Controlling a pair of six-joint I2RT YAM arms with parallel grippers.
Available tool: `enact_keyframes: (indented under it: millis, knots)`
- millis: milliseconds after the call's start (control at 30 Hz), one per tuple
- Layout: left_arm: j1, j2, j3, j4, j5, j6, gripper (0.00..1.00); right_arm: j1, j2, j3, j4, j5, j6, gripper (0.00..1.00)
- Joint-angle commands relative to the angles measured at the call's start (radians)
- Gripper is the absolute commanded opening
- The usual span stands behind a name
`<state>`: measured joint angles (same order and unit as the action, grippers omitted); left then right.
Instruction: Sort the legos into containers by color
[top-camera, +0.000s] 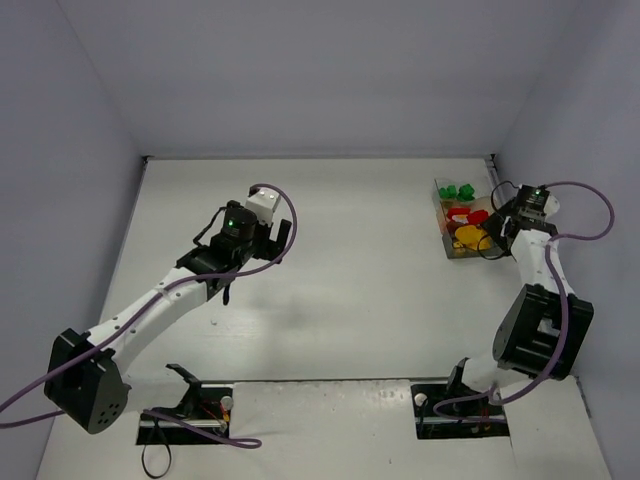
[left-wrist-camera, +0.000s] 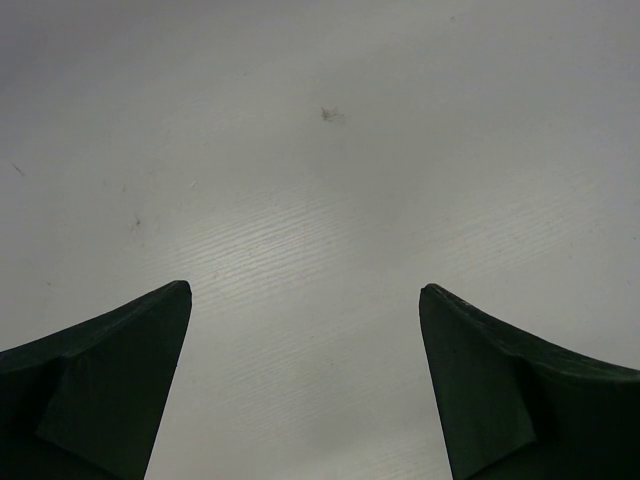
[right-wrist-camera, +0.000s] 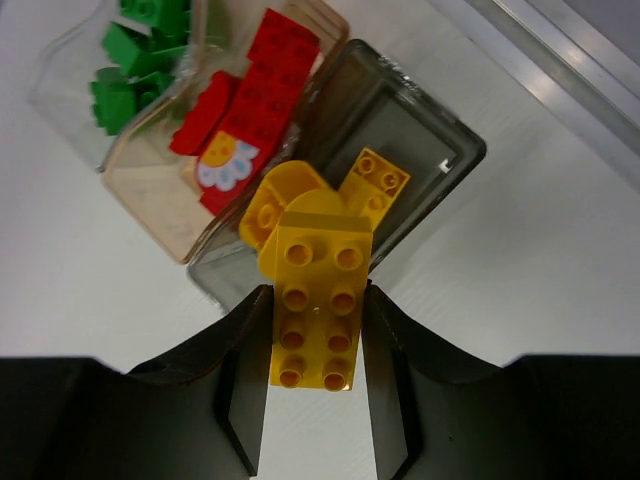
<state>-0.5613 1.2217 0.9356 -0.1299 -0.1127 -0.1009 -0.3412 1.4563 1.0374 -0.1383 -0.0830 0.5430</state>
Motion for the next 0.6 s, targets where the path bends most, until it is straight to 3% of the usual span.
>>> enact_keyframes:
  millis: [0,333,433,567]
  knots:
    - [0.005,-0.014,0.054,-0.025,-0.048,-0.034,0.89,-0.018,0.061,0.065,0.020,0.074,-0.031,0.00]
    - [0.008,-0.019,0.045,-0.013,-0.047,-0.023,0.90,-0.033,0.223,0.150,0.057,0.080,-0.026,0.09]
    - [0.008,-0.021,0.042,-0.013,-0.045,-0.025,0.90,-0.044,0.237,0.161,0.062,0.080,-0.023,0.20]
    - [0.008,-0.019,0.043,-0.014,-0.045,-0.023,0.90,-0.053,0.227,0.167,0.060,0.078,-0.023,0.45]
